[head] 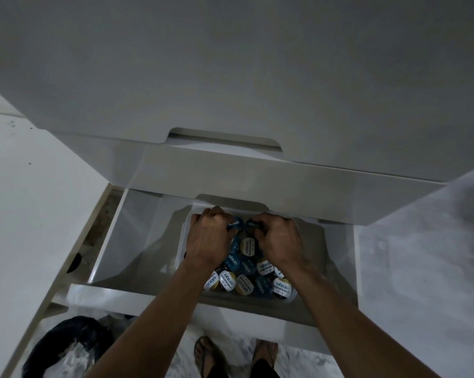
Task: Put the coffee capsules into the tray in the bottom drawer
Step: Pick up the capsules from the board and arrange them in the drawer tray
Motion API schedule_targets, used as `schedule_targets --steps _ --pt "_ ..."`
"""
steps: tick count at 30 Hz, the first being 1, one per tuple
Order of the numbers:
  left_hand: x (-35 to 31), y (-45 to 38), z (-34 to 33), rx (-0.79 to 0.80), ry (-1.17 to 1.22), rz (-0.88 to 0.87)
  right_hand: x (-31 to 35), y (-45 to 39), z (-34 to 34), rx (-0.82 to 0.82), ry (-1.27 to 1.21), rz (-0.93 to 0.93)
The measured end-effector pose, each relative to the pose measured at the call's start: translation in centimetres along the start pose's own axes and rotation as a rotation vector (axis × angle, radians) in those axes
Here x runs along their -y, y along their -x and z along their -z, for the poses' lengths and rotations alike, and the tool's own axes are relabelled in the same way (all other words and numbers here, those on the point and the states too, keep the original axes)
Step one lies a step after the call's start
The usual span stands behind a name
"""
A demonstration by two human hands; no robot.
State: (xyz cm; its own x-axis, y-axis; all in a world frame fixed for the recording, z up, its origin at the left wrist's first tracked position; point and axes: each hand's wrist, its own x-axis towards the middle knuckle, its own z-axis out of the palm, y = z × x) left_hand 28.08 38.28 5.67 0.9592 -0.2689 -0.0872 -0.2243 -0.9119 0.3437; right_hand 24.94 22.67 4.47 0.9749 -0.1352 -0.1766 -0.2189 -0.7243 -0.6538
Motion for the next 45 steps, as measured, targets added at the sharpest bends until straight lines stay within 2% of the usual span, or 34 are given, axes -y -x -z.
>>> schedule_targets --steps 5,17,22,29,35,41,45 --pt "0.1 0.0 0.1 -0.001 -0.005 0.003 0.3 -0.1 -0.1 -0.018 0.018 -0.049" --pt "-0.2 2.0 2.1 -0.071 0.127 0.04 0.3 1.9 1.5 -0.081 -0.079 0.019" --pt "-1.4 4.2 3.5 -0.074 0.203 0.058 0.3 4.4 2.2 -0.073 -0.161 0.022" --pt "-4.1 8.3 5.5 -0.139 0.349 0.028 0.8 9.8 5.4 -0.183 -0.282 -0.003" --pt "-9.5 11.3 5.5 -0.158 0.435 -0.079 -0.9 14.7 9.8 -0.302 -0.296 -0.023" --pt "-18.8 11.5 3.6 -0.039 0.496 -0.3 -6.1 16.4 16.3 -0.412 -0.275 -0.059" --pt "-25.9 8.9 1.0 0.037 0.482 -0.375 -11.3 14.6 21.6 -0.465 -0.237 -0.104"
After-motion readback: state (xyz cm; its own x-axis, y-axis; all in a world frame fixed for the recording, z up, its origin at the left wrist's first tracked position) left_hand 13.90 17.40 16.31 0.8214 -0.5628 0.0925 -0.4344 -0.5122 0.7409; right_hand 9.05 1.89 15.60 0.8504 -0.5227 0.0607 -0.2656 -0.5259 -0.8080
